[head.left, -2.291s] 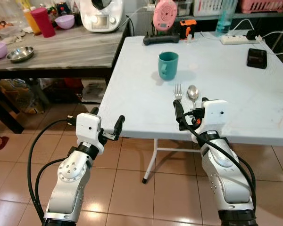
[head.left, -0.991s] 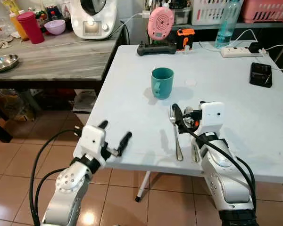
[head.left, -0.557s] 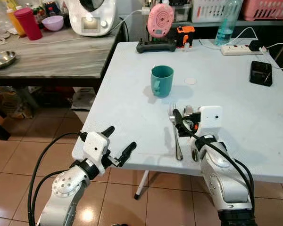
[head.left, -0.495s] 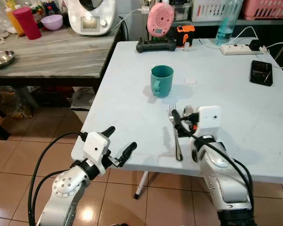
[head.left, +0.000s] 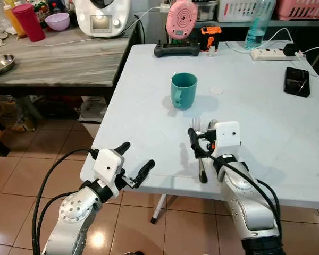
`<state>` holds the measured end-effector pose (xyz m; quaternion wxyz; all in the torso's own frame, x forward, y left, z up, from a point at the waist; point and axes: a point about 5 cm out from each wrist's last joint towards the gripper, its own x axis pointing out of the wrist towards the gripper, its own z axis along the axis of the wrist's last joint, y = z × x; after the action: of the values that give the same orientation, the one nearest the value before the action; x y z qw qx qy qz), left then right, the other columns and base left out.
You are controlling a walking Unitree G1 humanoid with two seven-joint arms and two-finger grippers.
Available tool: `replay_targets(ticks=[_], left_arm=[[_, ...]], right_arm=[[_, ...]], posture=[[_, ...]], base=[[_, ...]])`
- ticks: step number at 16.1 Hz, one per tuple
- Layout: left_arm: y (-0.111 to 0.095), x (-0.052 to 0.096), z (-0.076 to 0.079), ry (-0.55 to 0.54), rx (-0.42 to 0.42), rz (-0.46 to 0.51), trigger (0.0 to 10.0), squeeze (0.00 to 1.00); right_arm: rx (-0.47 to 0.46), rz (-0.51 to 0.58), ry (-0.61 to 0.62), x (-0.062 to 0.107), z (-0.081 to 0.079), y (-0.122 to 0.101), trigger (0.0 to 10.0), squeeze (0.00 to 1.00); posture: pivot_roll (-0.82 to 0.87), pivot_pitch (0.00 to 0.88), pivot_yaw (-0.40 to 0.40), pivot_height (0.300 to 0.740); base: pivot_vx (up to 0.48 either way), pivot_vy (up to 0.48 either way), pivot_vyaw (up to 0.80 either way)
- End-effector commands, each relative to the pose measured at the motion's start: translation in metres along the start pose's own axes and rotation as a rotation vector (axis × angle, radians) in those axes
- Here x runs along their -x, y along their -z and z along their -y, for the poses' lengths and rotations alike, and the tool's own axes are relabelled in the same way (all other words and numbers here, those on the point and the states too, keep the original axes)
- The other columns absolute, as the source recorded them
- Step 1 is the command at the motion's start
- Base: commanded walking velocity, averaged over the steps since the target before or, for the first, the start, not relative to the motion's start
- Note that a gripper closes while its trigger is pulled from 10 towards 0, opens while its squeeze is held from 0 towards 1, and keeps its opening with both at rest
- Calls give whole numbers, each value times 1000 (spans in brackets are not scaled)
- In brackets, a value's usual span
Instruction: Setting the table
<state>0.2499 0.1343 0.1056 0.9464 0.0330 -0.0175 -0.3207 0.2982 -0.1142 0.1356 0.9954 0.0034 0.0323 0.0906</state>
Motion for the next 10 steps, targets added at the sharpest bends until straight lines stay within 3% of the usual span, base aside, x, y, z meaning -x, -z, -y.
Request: replay_targets(ticks=[1, 2, 3, 10], left_arm=[[-2, 0, 0, 7, -22, 5, 10000, 0], [-2, 0, 0, 8, -23, 5, 10000, 0], [-2, 0, 0, 11, -22, 6, 10000, 0], [-5, 0, 3, 47, -15, 16, 10000, 0]], right_arm=[[-7, 14, -10, 0, -3, -4, 10000, 0], [2, 11, -27, 1, -3, -4, 10000, 0], [-58, -42, -42, 2, -5, 3, 10000, 0], [-104, -135, -44, -6, -17, 15, 10000, 0]], posture=[[-164, 117, 76, 740], [-165, 116, 76, 740], [-165, 116, 76, 740], [-156, 120, 80, 740]], base=[[0, 0, 0], [0, 0, 0], [0, 0, 0], [0, 0, 0]])
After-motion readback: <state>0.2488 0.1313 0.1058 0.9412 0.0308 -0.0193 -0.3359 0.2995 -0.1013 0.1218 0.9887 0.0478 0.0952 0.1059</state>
